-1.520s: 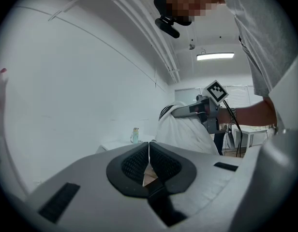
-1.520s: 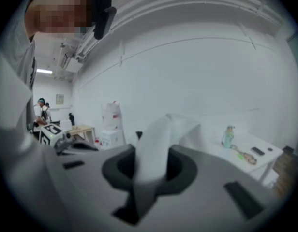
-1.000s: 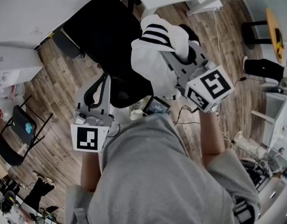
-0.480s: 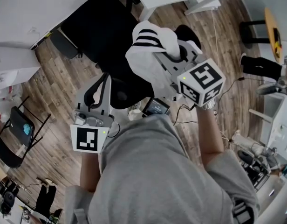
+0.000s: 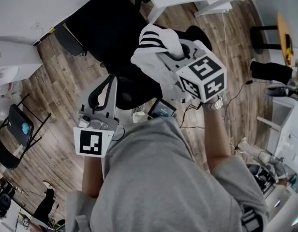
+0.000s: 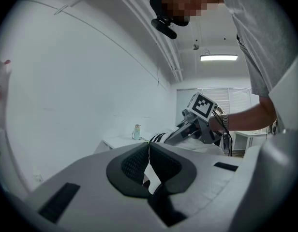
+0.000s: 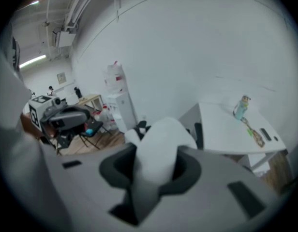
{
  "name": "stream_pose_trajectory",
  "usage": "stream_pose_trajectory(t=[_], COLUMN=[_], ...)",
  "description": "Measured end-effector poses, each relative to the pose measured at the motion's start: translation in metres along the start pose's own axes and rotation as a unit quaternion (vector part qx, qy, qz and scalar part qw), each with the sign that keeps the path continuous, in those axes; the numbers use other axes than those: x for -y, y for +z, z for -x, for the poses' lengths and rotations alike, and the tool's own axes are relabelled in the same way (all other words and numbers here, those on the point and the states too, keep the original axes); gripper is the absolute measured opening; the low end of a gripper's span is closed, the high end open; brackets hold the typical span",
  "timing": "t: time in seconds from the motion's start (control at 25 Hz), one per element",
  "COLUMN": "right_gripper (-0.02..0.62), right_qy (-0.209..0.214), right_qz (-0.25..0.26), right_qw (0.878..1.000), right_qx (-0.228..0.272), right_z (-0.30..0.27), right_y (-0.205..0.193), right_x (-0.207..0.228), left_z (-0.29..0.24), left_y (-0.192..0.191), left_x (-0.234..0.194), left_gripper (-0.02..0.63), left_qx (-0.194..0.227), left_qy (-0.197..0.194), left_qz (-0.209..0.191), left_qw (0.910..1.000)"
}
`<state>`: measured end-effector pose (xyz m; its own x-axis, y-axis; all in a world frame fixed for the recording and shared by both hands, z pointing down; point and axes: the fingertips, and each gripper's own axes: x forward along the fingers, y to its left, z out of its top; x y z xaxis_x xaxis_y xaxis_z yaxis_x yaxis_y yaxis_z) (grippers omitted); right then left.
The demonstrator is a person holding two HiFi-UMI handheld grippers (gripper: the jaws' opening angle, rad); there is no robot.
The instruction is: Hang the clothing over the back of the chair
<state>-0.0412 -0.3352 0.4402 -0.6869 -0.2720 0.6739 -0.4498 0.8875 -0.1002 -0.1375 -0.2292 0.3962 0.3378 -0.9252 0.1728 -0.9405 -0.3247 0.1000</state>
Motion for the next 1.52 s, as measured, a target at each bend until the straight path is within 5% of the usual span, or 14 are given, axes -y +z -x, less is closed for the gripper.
stream_pose_trajectory(t=[0.76, 1.52], right_gripper=[0.169, 0.183], right_qy=[0.037, 0.055], right_qz=[0.053, 0.077], right_qw=[0.984, 0.966], right_qx=[-0.165, -0.243], right_z=[-0.030, -0.041], right_y=[-0.039, -0.061], right_x=[-0.017, -0.024], left_z=[0.004, 0.011], left_y=[-0.001, -0.005], left_x=[0.007, 0.009], left_gripper=[0.037, 0.037], left_qx=[0.003, 0.004], left_qy=[0.001, 0.013], left_qz=[0.001, 0.005], left_qw=[1.0000, 0.9999])
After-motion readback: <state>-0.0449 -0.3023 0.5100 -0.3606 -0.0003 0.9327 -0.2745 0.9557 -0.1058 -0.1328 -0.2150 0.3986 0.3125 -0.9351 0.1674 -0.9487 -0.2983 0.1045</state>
